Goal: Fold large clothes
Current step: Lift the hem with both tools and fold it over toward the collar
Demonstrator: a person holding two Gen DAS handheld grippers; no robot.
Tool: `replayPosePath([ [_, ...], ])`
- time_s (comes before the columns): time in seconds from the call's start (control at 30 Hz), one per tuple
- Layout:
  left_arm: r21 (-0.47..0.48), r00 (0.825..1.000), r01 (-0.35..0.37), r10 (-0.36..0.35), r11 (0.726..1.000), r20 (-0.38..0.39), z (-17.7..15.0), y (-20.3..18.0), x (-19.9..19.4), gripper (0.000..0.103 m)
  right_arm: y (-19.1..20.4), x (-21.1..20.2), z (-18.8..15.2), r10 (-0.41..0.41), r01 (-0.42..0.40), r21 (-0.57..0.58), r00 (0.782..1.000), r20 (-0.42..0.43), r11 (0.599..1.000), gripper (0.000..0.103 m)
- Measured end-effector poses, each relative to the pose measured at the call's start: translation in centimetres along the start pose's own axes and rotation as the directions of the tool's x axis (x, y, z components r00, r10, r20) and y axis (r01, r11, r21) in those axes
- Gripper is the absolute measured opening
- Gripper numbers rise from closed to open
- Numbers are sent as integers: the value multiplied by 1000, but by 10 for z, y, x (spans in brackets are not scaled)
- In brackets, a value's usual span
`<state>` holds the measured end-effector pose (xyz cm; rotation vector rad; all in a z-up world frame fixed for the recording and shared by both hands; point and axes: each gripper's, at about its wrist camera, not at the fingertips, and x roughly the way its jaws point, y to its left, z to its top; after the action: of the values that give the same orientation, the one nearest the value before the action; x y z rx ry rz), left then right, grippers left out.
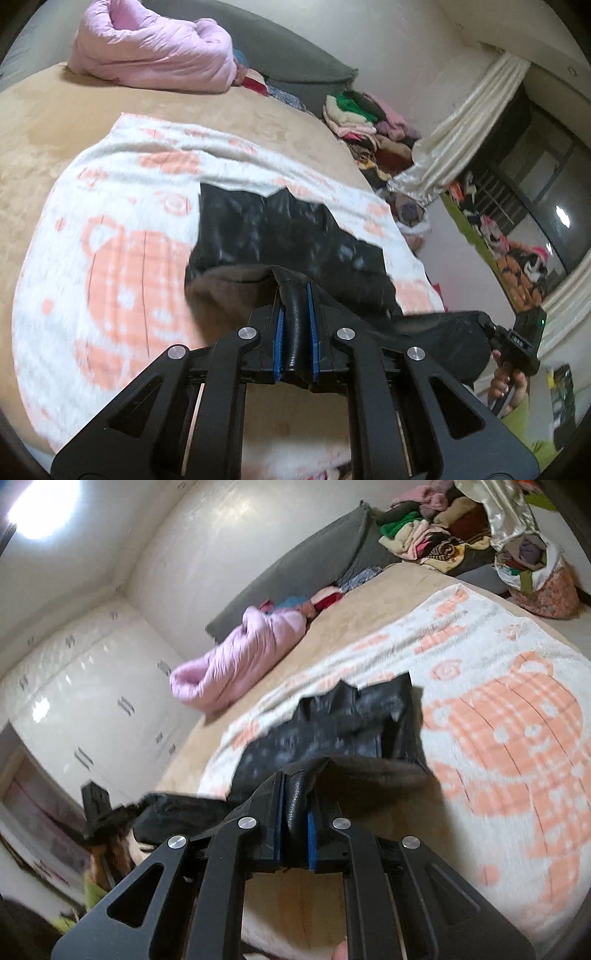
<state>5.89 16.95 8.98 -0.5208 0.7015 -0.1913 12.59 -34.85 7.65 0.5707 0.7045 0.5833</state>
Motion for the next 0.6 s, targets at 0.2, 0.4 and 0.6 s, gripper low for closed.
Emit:
replayPosePath([
  [0.2,-41,1000,-5,6,999,17,33,6,27,5,-8,30,33,-14,12,43,999,38,999,9],
  [0.4,-50,1000,-25,26,998,17,57,10,55,5,-16,66,60,-70,67,60,997,42,996,9],
  [0.6,-69,999,-42,42,997,-7,77,22,86,7,-38,105,79,-119,117,113,993,12,987,10],
])
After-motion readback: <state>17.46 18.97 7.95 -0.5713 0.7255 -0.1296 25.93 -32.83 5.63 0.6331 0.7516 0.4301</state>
